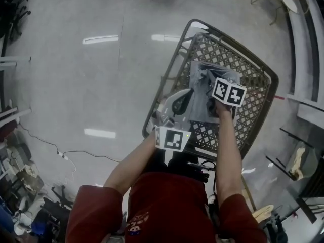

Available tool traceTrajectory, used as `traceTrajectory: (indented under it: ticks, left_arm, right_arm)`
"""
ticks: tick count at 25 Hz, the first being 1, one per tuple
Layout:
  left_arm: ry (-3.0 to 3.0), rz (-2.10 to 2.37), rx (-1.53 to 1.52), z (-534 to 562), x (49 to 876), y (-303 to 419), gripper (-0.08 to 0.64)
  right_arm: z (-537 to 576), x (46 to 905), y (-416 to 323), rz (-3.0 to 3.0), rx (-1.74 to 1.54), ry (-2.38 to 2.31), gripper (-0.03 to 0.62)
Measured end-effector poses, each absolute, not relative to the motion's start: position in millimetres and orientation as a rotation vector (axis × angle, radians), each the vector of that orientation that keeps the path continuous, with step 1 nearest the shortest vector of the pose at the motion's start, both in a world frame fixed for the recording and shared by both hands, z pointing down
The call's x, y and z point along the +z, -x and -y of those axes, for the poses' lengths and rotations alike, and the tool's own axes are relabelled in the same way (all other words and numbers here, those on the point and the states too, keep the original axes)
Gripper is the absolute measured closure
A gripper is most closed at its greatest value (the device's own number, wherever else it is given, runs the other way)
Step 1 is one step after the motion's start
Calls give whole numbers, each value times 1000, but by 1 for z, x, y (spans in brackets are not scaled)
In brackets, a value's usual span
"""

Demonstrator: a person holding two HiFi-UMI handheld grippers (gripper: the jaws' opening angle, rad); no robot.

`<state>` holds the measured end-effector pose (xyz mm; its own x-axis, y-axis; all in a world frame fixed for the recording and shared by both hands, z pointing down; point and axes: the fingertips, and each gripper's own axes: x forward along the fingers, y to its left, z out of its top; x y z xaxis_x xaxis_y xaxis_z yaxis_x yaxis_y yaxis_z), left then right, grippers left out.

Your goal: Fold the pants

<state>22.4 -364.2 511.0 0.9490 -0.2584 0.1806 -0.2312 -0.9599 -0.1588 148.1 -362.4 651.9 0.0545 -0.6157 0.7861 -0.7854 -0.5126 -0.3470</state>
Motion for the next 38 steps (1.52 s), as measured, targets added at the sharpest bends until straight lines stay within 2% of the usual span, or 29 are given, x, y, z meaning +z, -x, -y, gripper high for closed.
traceTrajectory:
  ticks: [5, 10, 12, 18, 25, 38]
  left_arm:
    - [2999, -331, -327, 352, 519, -15, 554]
    - [3024, -312, -319, 344, 521, -8, 554]
    - [3026, -315, -314, 344, 521, -6, 554]
    - [3036, -335, -265, 351, 506, 0, 554]
    - [3017, -312, -154, 356, 465, -7, 554]
    - [2977, -376, -33, 254, 369, 3, 554]
  right_arm:
    - [378, 672, -153, 1408, 1527, -2194, 572]
    - [389, 651, -155, 1466, 1434, -2271, 486]
    - [389, 640, -156, 1478, 1363, -2307, 471]
    - [365, 593, -152, 1517, 1184, -2483, 472]
    - [311, 515, -129, 1450, 788, -2613, 472]
    - [155, 371, -72, 1461, 220, -2734, 472]
